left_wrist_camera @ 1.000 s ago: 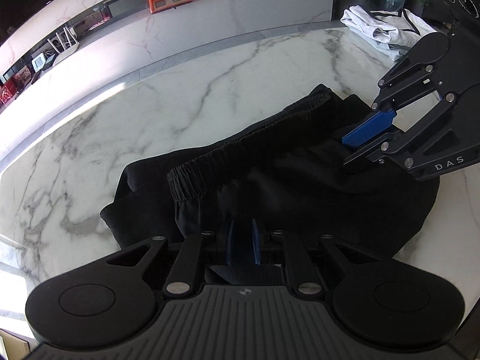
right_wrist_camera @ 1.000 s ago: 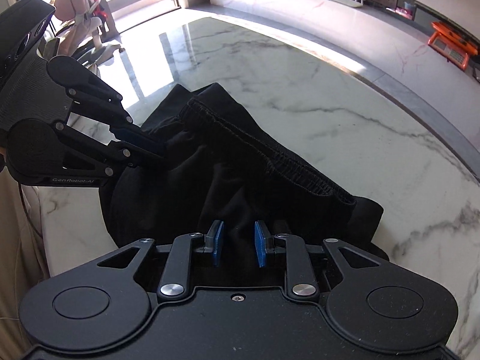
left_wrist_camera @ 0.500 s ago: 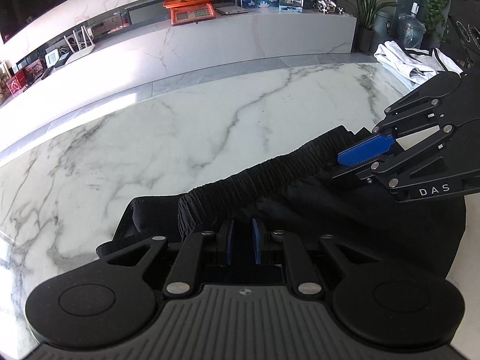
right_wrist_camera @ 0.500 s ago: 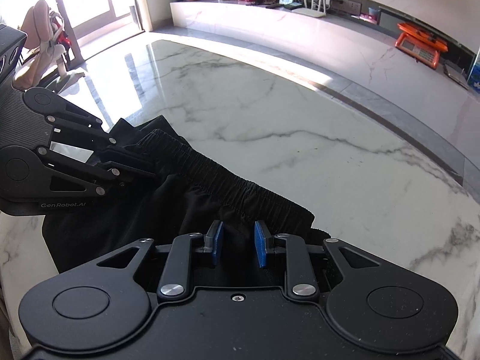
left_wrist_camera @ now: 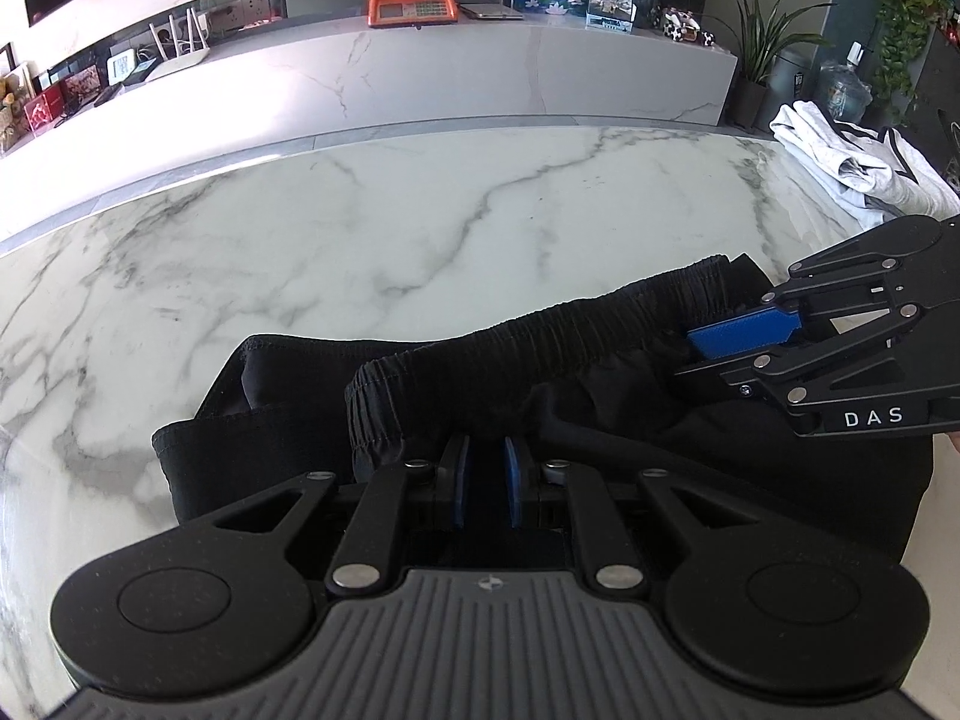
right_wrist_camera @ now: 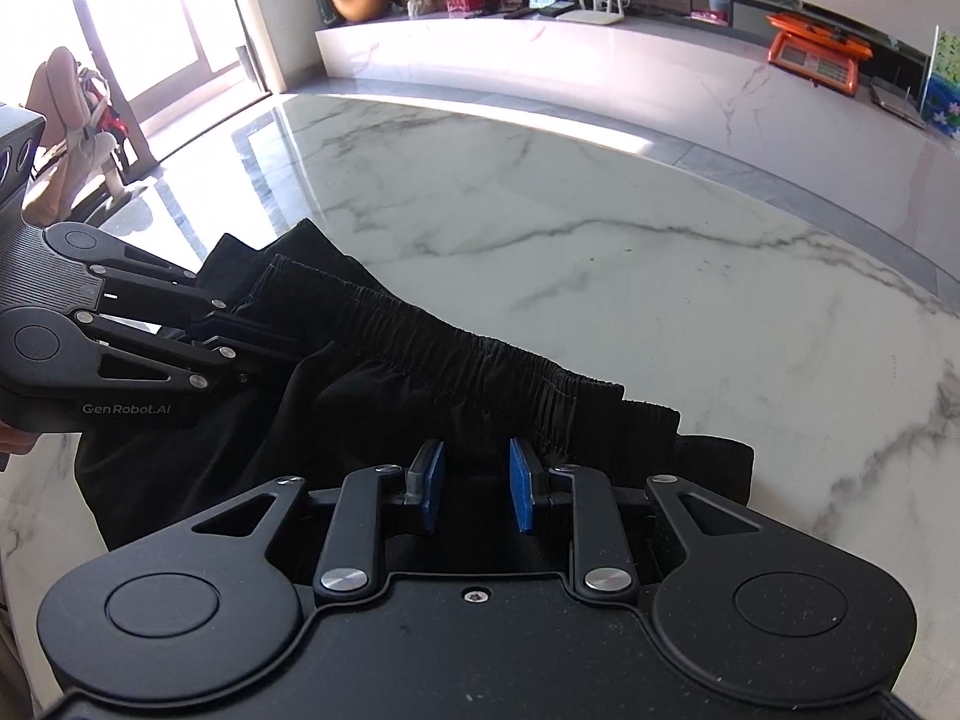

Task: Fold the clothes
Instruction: 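Lower the folded end onto the pants and open both grippers, then close both grippers on the folded black pants near the waistband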

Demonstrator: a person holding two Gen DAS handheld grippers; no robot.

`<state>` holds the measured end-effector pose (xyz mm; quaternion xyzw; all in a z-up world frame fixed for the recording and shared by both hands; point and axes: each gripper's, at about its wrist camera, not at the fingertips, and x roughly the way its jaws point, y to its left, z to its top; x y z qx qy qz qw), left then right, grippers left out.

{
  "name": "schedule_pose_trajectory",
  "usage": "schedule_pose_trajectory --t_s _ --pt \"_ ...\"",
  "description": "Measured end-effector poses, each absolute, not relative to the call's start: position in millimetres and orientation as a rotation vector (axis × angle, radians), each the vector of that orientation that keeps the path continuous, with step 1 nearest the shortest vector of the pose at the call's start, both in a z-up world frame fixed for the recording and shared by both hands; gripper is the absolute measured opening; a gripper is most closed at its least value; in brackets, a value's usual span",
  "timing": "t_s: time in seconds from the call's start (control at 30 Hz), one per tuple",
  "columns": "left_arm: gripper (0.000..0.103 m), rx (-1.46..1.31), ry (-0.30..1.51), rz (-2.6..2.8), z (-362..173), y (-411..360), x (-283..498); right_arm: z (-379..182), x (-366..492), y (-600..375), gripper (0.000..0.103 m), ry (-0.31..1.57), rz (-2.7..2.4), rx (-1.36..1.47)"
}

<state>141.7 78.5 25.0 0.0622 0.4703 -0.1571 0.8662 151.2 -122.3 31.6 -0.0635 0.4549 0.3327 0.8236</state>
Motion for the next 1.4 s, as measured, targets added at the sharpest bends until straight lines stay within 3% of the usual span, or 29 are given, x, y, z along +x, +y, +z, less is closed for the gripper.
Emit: schedule_pose_trajectory --t_s 0.57,0.93,0.97,1.03,1.23,1.4 --pt "0.013 0.159 0.973 -0.273 29.3 66.8 138.5 34.1 150.2 -107.8 0.022 0.997 0.668 -0.208" --pt "0.04 0.172 0.918 -0.201 73.3 73.1 114.0 71.8 125.0 -122.6 0.023 0.915 0.6 -0.179" --pt "0.042 0.159 0.919 -0.189 77.5 78.3 111.7 75.8 123.5 -128.5 0.025 0.923 0.587 -0.159" --pt "0.047 0.125 0.926 -0.162 86.4 91.3 107.0 80.9 121.8 -137.4 0.045 0.937 0.565 -0.128" --pt "0.057 0.046 0.987 -0.066 91.3 131.7 98.6 84.5 116.1 -169.2 0.083 0.99 0.492 -0.052" --pt "0.061 -0.055 1.052 -0.085 78.2 148.6 100.0 68.8 117.0 -192.8 0.096 1.082 0.426 0.086"
